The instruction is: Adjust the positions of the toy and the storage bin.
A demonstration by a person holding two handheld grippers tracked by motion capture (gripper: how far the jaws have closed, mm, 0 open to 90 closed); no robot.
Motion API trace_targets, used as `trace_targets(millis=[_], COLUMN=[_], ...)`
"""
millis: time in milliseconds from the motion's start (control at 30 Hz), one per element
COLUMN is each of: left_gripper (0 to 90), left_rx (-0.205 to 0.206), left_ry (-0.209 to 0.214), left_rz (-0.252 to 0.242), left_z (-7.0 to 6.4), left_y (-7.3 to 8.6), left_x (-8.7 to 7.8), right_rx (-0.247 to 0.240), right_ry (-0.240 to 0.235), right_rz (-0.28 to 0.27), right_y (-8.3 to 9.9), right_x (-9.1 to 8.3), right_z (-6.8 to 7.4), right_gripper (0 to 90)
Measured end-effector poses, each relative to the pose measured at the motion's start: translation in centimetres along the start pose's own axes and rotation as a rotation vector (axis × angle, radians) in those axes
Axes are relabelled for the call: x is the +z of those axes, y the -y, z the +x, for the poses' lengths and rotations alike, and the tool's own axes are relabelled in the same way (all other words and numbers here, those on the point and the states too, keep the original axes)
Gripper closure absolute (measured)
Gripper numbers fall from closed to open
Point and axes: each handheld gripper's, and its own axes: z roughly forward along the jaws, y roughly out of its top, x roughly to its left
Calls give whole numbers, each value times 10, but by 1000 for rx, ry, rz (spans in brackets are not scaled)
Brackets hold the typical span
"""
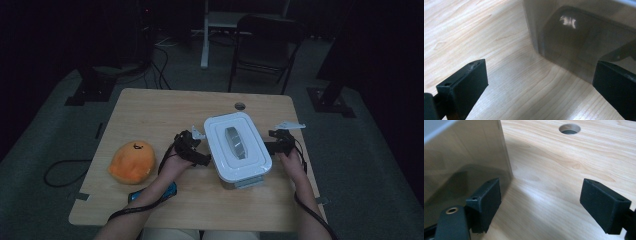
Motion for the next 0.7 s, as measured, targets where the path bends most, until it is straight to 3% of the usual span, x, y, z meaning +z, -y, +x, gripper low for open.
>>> trace_targets(millis=[67,167,267,433,700], left_gripper=[5,5,5,5,5], left_rx=[-1,22,26,67,110], left_ry=[11,0,10,22,56], left_rz=[1,7,8,26,23], left_z=[-1,-5,-9,-20,-42], left_y=[-1,-3,-3,-2,4], left_x=[0,-2,-2,-5,-13], right_rx=[-18,-42,-27,-11,-39], right_ry=[-30,-36,-65,-93,-96], right_rz=[8,3,3,-9,-20], right_y=[-3,-4,-2,4,17], right_x=[3,3,1,-7,-28], right_z=[2,6,4,6,14], right_gripper=[172,219,230,242,244])
